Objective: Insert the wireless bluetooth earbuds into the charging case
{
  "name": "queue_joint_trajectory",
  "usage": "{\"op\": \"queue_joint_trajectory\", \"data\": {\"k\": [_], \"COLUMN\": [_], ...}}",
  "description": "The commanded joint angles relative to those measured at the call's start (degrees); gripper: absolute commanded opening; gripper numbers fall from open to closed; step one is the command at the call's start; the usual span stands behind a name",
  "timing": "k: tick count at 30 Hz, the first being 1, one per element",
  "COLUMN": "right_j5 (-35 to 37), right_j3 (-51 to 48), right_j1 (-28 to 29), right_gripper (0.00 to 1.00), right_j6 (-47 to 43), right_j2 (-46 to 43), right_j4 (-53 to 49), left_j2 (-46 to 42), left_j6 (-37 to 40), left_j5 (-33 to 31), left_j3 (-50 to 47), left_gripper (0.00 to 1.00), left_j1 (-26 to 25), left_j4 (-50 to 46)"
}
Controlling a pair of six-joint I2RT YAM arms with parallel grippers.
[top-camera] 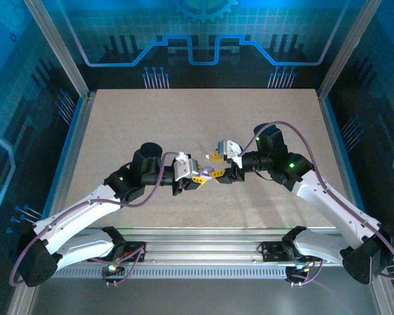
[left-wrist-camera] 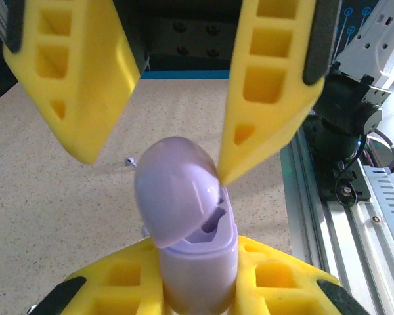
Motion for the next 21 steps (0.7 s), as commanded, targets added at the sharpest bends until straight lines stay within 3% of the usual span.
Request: {"op": "queue_joint_trajectory", "data": {"k": [1,13,21], "right_j5": [0.8,2.0,1.0], "right_j3": [0.6,0.0,0.1], "right_j1": [-0.9,-1.0,-1.0], "right_gripper": [0.49,0.49,0.50], "right_j6": [1.0,1.7,2.8], "right_j2": [-1.0,-1.1,-2.2], "right_j4": [3.6,4.7,5.6], "left_j2": [-1.1,-1.8,-2.0], "left_j6": [0.3,0.1,-2.7], "left_j5": [2.3,2.2,1.0], "left_j3": [0.1,-0.4,-3.5], "left_gripper": [0.15,0.15,0.13], "left_j1": [-0.4,-0.3,-0.3], "left_j4": [-0.3,0.5,7.2]}}
